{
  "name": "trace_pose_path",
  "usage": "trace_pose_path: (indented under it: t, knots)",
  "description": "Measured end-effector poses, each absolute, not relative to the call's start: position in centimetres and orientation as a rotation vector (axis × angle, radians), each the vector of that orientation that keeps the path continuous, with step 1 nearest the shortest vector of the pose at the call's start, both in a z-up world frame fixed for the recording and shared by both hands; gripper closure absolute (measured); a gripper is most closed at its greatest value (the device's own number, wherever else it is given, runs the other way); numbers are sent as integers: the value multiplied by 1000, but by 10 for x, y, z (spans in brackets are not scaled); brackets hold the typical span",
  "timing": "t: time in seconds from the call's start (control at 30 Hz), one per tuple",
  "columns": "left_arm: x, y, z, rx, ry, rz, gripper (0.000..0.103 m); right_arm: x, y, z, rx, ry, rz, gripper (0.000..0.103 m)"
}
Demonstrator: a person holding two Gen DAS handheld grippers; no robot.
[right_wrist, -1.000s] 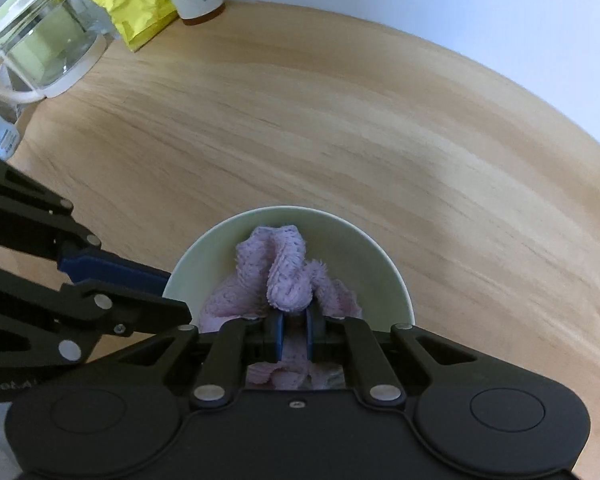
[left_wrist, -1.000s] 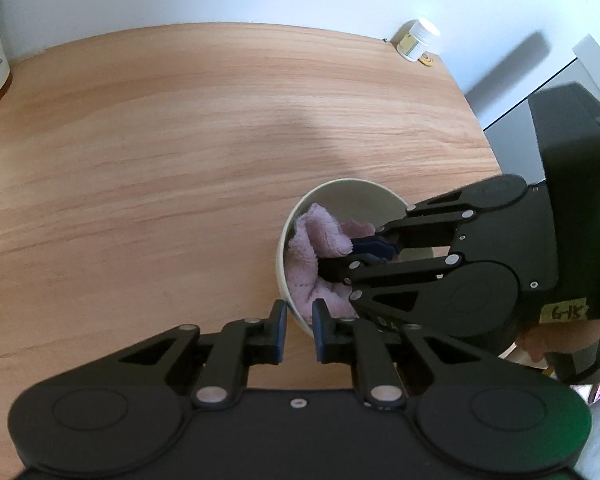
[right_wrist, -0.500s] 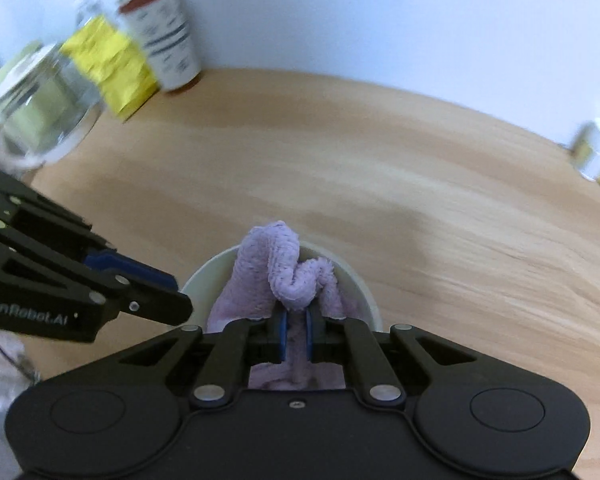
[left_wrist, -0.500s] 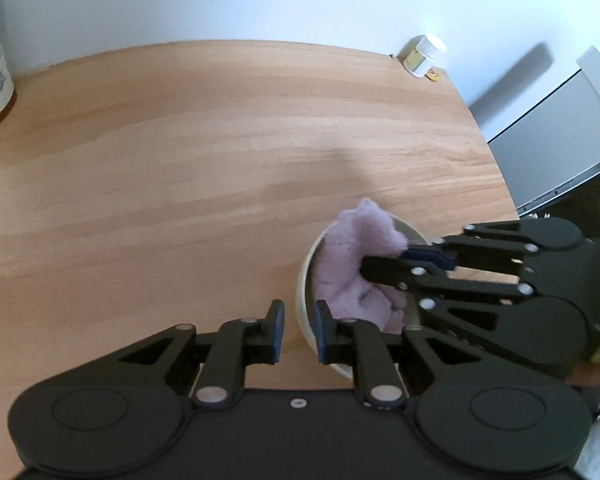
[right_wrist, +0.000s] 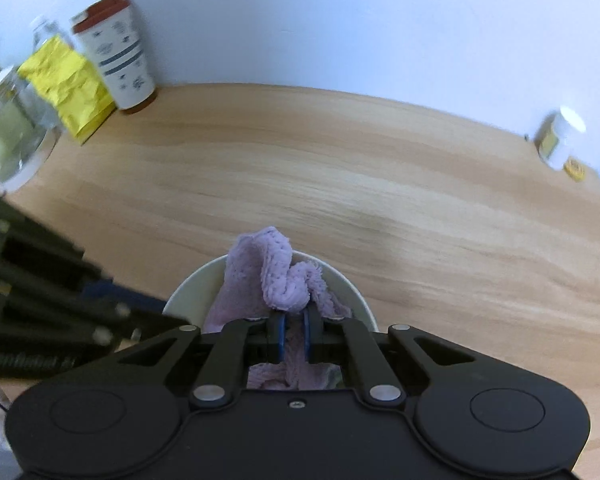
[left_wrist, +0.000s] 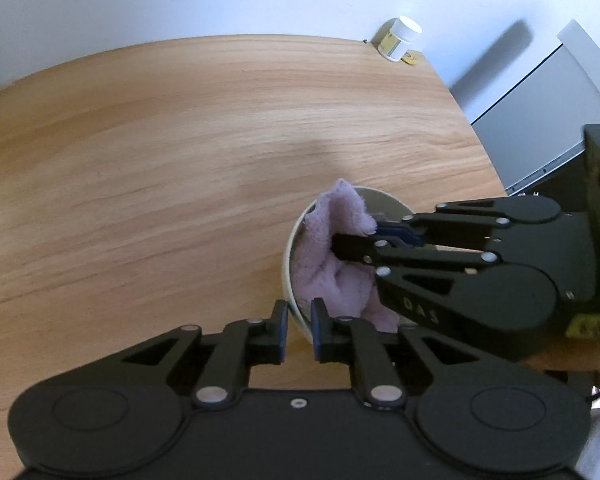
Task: Clean bowl
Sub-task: 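Rub the pink towel around the bowl's inner wall with the right tool, then turn the bowl with the left tool while the right tool wipes its inside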
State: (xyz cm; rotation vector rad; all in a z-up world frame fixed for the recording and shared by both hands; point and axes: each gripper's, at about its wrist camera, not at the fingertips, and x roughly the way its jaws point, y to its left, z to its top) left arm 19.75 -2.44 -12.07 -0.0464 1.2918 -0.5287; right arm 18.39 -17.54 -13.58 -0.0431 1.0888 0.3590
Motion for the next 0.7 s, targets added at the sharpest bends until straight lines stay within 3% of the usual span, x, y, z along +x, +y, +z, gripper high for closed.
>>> trace_pose_path:
  t: [0.13, 0.47, 0.7]
  knots:
    - [193, -26, -121, -64, 1295, -519, 89, 192, -181, -144, 20, 1134, 364, 96]
    - [183, -20, -117, -75, 1320, -523, 85, 216, -155, -157, -204, 1315, 722, 94]
    - [185, -13, -103, -38, 1296, -514, 85, 215, -135, -161, -397, 1336, 990, 94]
